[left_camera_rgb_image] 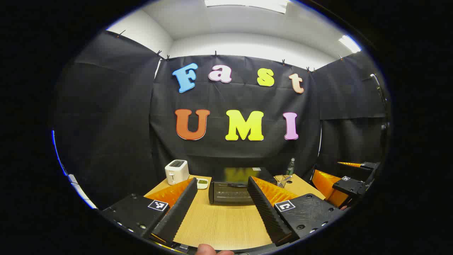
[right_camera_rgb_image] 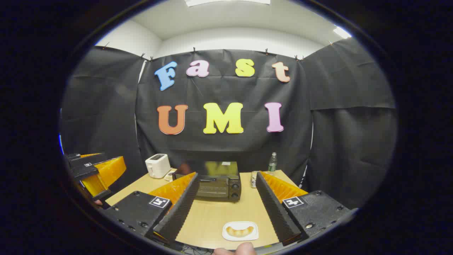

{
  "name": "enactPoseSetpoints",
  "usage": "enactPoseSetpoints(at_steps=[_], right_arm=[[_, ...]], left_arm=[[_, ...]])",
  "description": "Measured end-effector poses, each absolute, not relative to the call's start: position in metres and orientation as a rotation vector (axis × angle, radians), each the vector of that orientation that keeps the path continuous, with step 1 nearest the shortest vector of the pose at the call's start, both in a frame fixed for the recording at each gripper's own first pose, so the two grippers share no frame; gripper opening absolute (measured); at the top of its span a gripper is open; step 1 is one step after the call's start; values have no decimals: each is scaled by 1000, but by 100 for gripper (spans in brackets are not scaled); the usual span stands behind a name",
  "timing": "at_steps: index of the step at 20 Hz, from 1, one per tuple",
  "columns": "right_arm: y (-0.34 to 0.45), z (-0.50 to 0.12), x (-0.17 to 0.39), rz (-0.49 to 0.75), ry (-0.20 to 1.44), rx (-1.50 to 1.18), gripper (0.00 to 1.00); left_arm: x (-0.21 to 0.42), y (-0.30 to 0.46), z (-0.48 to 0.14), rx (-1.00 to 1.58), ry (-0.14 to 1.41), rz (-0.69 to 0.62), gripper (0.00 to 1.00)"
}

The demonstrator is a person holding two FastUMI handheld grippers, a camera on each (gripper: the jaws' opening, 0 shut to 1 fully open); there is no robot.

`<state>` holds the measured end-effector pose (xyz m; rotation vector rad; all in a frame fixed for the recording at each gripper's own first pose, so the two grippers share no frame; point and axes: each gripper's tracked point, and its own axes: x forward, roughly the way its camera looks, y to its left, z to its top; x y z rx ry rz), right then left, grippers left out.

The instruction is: Open the electric oven with the left hand, put the food in, and close the electric oven.

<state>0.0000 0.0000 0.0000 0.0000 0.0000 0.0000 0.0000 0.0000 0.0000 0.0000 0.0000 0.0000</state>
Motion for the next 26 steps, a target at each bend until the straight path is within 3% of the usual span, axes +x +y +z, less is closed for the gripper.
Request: enactPoseSetpoints(at_steps=[26], right_arm=[[-5,2,-12,5,-4,-11,99]], left_arm=[[-10,-7,-6,10,1,2,94]])
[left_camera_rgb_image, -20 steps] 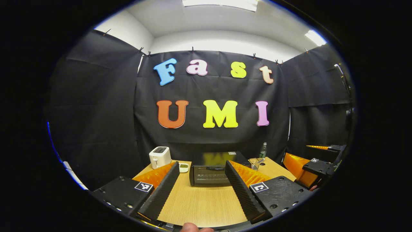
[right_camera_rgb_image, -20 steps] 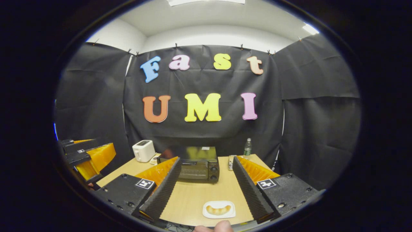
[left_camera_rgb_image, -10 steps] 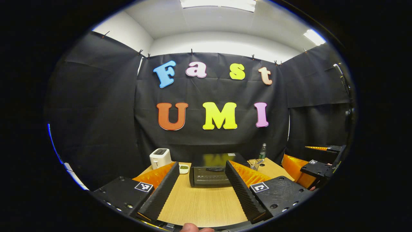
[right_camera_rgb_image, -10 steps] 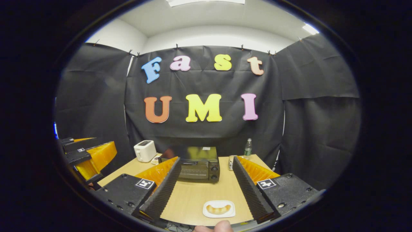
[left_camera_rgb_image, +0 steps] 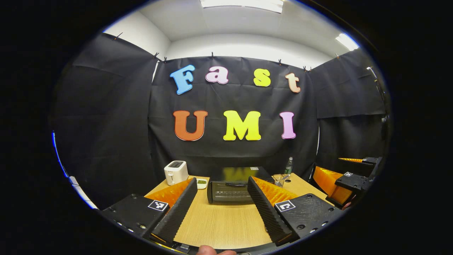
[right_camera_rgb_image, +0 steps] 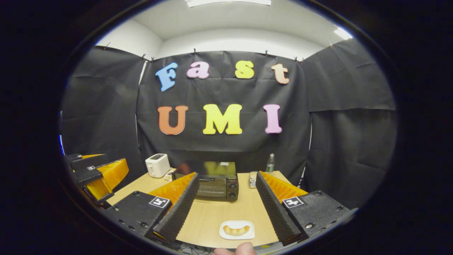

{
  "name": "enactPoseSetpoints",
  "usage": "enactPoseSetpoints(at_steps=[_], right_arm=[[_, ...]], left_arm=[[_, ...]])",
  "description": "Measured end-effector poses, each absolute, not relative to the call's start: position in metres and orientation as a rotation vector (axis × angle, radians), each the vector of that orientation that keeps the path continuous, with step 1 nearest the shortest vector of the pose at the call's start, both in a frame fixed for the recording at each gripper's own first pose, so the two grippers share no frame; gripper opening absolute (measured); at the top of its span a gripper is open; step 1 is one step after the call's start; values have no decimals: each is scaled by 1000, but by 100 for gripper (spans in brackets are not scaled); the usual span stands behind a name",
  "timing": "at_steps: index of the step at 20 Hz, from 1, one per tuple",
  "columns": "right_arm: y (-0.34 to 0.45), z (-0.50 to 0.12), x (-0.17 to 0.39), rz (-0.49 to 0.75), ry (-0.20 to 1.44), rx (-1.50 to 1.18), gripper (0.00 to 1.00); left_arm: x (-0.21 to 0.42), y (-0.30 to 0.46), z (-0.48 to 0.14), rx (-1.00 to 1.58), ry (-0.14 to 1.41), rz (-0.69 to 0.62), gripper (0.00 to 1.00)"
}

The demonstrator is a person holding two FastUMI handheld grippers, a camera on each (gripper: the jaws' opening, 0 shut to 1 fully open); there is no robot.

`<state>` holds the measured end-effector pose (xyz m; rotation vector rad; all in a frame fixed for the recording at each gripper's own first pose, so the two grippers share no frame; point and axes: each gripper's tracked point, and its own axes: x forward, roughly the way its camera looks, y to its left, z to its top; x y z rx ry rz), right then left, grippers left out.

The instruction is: Open the electric oven with the left hand, put the food in, and close the electric oven.

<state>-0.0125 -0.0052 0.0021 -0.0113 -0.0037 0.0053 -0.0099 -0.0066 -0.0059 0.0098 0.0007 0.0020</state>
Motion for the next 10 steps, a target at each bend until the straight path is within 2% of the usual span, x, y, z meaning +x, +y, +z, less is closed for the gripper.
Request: enactPoseSetpoints(at_steps=[7,10], right_arm=[[3,-11,20,40,29,-6,100],[-12,-11,43,30,33,-11,99]], left_arm=[[15,6,-17,13,40,48,94],[44,0,-29,3,109,30,94]])
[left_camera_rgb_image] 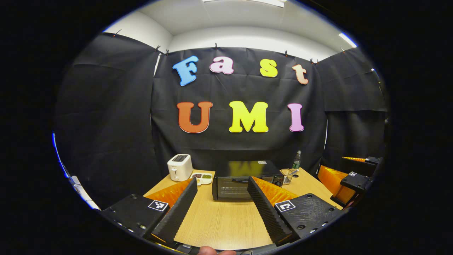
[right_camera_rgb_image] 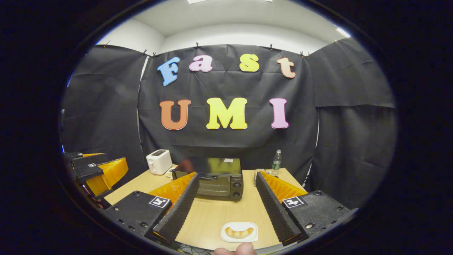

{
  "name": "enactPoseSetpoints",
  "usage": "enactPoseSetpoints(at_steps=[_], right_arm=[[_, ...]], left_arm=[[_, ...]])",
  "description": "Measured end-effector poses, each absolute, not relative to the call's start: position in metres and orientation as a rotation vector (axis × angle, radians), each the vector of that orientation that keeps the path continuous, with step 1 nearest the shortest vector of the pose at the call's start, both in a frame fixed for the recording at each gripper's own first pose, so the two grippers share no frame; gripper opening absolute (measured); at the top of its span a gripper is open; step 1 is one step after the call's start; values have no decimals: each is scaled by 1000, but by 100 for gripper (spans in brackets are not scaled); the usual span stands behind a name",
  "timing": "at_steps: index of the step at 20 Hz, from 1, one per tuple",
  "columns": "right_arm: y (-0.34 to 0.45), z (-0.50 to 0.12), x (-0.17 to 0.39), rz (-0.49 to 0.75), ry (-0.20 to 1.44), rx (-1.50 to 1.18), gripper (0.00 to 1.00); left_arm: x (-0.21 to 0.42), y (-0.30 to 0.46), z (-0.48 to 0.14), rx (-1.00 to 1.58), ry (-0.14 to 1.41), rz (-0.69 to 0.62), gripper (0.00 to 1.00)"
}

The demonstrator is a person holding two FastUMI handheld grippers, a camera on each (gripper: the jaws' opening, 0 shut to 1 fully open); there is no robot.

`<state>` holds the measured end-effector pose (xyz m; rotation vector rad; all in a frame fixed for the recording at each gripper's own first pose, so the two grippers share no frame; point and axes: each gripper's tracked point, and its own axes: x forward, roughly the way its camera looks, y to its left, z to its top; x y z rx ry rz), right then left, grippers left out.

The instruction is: Open the electric oven with the left hand, put the food in, and close the electric oven.

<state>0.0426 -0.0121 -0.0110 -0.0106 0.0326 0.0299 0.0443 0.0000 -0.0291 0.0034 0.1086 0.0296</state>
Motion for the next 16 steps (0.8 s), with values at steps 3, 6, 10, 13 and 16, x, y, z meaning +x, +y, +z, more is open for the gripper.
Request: enactPoseSetpoints(at_steps=[3,6,10,13,16], right_arm=[[-37,-13,70,-12,25,11,99],[-61,-21,95,-48,23,35,100],[-102,-48,130,-100,64,56,100],[-133,-67,145,-139,118,83,99],[-158,-79,146,-200,152,83,100]], left_arm=[[85,-15,-42,-2,166,-8,94],[131,-37,-63,0,238,-59,94],[189,-60,-102,47,340,-107,94],[231,-73,-121,45,397,-129,94],[264,-75,-145,40,456,-140,95]])
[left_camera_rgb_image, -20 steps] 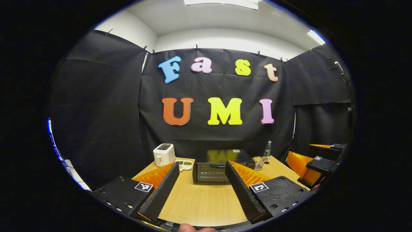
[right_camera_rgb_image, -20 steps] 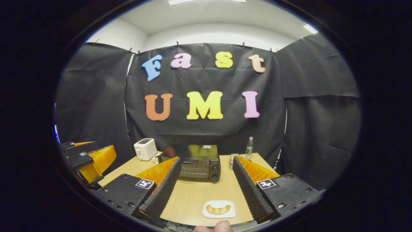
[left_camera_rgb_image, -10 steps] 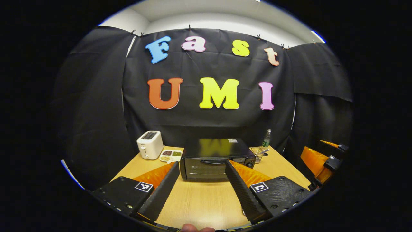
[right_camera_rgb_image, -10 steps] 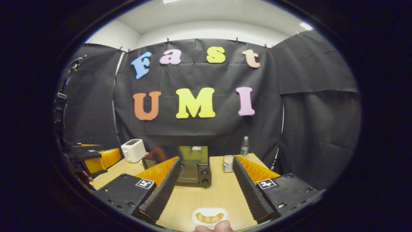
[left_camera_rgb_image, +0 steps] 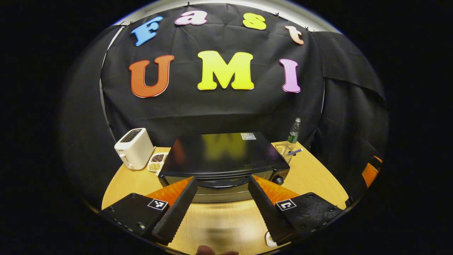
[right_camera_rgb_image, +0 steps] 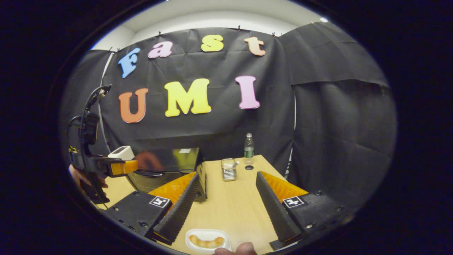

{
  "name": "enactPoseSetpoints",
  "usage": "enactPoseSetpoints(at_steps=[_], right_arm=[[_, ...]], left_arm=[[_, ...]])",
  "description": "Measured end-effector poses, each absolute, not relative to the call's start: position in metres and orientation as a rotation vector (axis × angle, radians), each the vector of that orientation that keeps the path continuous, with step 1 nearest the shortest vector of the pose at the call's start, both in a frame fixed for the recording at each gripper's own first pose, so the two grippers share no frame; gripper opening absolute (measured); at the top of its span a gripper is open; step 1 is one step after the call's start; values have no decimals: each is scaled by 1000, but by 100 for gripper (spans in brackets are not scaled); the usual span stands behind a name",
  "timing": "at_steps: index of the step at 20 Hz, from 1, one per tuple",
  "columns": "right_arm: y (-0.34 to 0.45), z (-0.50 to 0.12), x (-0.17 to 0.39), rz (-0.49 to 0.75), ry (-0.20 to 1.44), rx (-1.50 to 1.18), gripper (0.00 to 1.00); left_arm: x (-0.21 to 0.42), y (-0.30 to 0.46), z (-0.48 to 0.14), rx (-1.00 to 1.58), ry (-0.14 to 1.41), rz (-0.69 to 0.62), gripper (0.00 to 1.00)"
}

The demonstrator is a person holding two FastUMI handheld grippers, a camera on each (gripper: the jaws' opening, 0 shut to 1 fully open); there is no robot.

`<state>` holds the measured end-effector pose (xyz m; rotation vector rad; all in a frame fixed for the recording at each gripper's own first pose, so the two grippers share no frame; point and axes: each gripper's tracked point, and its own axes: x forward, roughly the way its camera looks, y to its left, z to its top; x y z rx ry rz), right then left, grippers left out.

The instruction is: Open the electric oven with the left hand, put the food in, and close the electric oven.

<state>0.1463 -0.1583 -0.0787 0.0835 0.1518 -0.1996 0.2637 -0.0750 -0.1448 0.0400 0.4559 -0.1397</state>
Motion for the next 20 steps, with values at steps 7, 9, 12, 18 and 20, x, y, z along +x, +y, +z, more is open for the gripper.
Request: enactPoseSetpoints(at_steps=[7,9,12,18,20], right_arm=[[-185,-97,141,-289,216,109,100],[-188,-96,141,-300,219,107,99],[-192,-97,141,-312,221,101,99],[-193,-102,138,-322,240,109,100],[-192,-103,137,-322,240,110,99]], left_arm=[[302,-75,-182,19,560,-131,92],[305,-80,-187,28,573,-143,64],[310,-85,-186,44,569,-147,35],[307,-85,-188,40,564,-142,10],[309,-90,-192,33,567,-147,1]])
